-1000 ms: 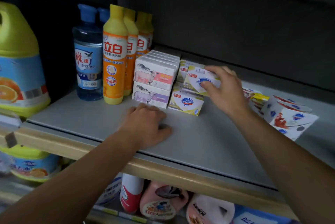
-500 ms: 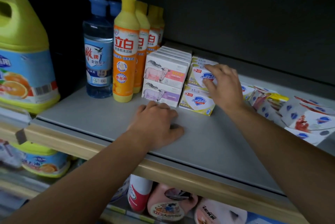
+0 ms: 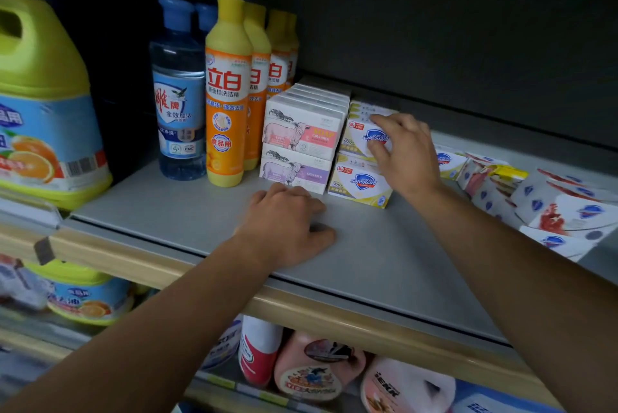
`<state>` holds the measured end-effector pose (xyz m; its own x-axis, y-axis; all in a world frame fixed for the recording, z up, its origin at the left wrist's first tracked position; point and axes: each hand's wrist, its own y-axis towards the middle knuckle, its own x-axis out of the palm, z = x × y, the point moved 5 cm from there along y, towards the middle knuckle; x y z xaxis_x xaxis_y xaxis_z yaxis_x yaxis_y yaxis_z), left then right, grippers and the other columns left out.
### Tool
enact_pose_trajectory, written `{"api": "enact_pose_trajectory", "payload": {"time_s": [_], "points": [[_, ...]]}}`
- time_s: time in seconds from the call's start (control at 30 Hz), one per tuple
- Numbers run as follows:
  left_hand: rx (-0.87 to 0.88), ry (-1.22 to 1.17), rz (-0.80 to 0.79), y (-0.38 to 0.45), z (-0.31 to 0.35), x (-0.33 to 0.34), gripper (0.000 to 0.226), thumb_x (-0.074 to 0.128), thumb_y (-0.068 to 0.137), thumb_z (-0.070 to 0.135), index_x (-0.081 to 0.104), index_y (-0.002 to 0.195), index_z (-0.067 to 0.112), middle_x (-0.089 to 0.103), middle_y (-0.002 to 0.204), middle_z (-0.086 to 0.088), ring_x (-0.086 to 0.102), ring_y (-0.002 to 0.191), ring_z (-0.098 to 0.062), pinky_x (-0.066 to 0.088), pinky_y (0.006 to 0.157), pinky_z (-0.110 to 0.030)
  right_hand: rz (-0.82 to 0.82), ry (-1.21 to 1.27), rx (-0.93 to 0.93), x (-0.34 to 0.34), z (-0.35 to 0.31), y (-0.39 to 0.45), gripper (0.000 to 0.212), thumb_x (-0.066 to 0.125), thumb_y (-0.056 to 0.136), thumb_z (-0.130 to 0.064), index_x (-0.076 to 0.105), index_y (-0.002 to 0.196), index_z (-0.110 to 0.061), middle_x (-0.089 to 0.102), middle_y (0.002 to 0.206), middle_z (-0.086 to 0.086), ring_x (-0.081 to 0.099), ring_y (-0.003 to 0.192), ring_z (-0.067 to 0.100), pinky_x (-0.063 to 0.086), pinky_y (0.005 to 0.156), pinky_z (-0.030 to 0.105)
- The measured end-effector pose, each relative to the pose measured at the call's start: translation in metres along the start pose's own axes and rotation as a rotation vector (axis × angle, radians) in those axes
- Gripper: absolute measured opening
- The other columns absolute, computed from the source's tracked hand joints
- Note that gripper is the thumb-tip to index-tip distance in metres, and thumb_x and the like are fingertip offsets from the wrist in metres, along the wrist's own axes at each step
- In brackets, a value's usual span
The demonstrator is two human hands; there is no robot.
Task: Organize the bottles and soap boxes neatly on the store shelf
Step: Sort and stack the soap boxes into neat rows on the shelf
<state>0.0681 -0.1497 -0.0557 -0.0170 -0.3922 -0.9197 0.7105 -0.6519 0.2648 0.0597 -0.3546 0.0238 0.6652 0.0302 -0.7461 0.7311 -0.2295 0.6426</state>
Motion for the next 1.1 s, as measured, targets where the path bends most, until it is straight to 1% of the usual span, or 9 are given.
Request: {"api": "enact_pose_trajectory", "payload": {"time_s": [0.17,0.27,0.33,0.5,0.63,0.73,0.87,1.0,1.1], "points": [[-0.002,0.012,-0.011,-0.001,0.002,-0.002,0.059,0.04,0.075,0.063,0.063,0.119,0.033,0.059,0.126,0.008,0.046,0.121,-0.023,0.035,0.101,-0.038,-0.029,0.006,0.006,-0.013,-0.001,-0.007,0.051,0.054,0.094,-0.039,0.048,0.142,-0.021,0.049,0.14,0.004,0.036,0.132,0.027,0.029,0.11,0.035],[0.007,0.035,0.011,-0.002,0.003,-0.003,0.046,0.045,0.085,0.056,0.063,0.12,0.031,0.06,0.128,0.007,0.047,0.122,-0.024,0.036,0.102,-0.037,0.006,0.114,0.07,-0.031,0.01,-0.03,0.05,0.052,0.095,-0.036,0.046,0.143,-0.021,0.048,0.142,0.003,0.035,0.133,0.025,0.027,0.109,0.033],[0.018,0.028,0.022,-0.004,0.004,-0.005,0.049,0.04,0.085,0.053,0.063,0.122,0.031,0.061,0.129,0.005,0.05,0.121,-0.025,0.04,0.102,-0.037,-0.033,0.118,0.118,-0.039,0.024,-0.052,0.05,0.052,0.095,-0.036,0.046,0.142,-0.02,0.047,0.143,0.005,0.036,0.134,0.026,0.027,0.109,0.033],[0.073,-0.043,0.09,-0.006,0.012,-0.014,0.043,0.058,0.089,0.038,0.061,0.129,0.024,0.063,0.13,-0.002,0.057,0.118,-0.026,0.047,0.093,-0.033,-0.317,0.012,0.213,-0.036,0.064,-0.111,0.053,0.049,0.096,-0.046,0.044,0.144,-0.023,0.044,0.148,0.003,0.034,0.138,0.022,0.023,0.111,0.028],[0.153,-0.121,0.136,-0.002,0.037,-0.021,0.039,0.068,0.086,0.024,0.064,0.125,0.019,0.068,0.12,-0.004,0.065,0.102,-0.023,0.049,0.086,-0.031,-0.553,-0.064,0.207,-0.026,0.083,-0.134,0.062,0.041,0.094,-0.058,0.04,0.146,-0.026,0.038,0.153,-0.001,0.031,0.142,0.019,0.02,0.117,0.03],[0.257,-0.174,0.196,0.013,0.073,-0.038,0.035,0.071,0.086,0.018,0.067,0.12,0.015,0.07,0.111,-0.005,0.067,0.087,-0.021,0.054,0.082,-0.033,-0.547,-0.079,0.172,-0.025,0.084,-0.135,0.064,0.037,0.093,-0.062,0.039,0.147,-0.028,0.036,0.154,-0.003,0.031,0.142,0.02,0.023,0.117,0.035],[0.336,-0.22,0.24,0.053,0.127,-0.057,0.029,0.068,0.089,0.022,0.067,0.117,0.015,0.07,0.103,-0.001,0.068,0.081,-0.018,0.055,0.081,-0.033,-0.51,-0.074,0.178,-0.023,0.084,-0.136,0.062,0.038,0.093,-0.061,0.039,0.146,-0.029,0.037,0.153,-0.002,0.032,0.141,0.022,0.024,0.115,0.036],[0.343,-0.195,0.239,0.111,0.172,-0.054,0.029,0.065,0.09,0.029,0.067,0.117,0.018,0.07,0.102,0.004,0.066,0.084,-0.016,0.046,0.083,-0.024,-0.471,-0.036,0.199,-0.022,0.084,-0.135,0.059,0.039,0.09,-0.059,0.044,0.142,-0.03,0.04,0.149,-0.003,0.033,0.139,0.022,0.023,0.112,0.034],[0.315,-0.164,0.181,0.161,0.193,-0.03,0.034,0.065,0.089,0.032,0.065,0.12,0.018,0.069,0.11,0.001,0.065,0.101,-0.021,0.043,0.094,-0.025,-0.433,-0.009,0.221,-0.021,0.085,-0.137,0.057,0.041,0.089,-0.056,0.047,0.139,-0.03,0.044,0.145,-0.005,0.034,0.137,0.02,0.023,0.11,0.034]]}}
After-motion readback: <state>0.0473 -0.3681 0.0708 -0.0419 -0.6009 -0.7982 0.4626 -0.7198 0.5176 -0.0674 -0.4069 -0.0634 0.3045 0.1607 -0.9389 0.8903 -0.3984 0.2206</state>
